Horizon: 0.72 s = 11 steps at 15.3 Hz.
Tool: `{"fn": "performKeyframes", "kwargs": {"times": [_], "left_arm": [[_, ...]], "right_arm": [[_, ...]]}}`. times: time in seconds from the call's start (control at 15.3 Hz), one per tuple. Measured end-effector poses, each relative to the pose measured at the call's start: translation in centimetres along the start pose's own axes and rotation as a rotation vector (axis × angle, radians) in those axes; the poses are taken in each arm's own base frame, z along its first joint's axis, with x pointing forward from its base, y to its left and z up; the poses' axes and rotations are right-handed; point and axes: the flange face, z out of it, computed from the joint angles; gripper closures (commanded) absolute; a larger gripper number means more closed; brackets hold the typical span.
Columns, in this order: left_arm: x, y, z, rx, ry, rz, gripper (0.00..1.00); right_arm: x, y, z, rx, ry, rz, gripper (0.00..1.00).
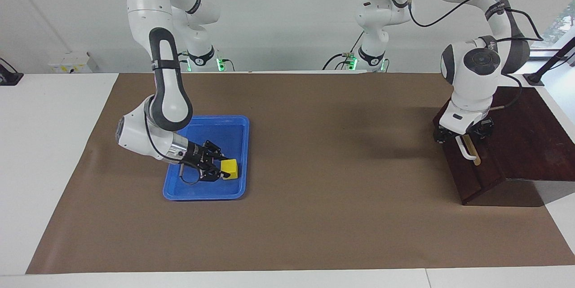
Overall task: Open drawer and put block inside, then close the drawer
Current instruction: 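Lift the block with the right gripper while the left gripper pulls the drawer open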
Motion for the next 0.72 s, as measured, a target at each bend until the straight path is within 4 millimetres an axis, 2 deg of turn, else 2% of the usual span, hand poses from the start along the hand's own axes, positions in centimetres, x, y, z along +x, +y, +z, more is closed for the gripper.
{"fn": "performKeyframes", "kwargs": {"times": [0.46, 0.72], "left_arm": [[-0.5, 1.3, 1.0, 0.008, 0.006, 0.067, 0.0], [-1.0, 2.0, 2.0, 0.002, -0.005, 0.085, 0.0]], "right_arm": [[-0.2, -0.2, -0.1, -0.001, 0.005, -0.005, 1.0], [-2.1, -1.1, -1.8, -0.051, 0.02, 0.004, 1.0]]}}
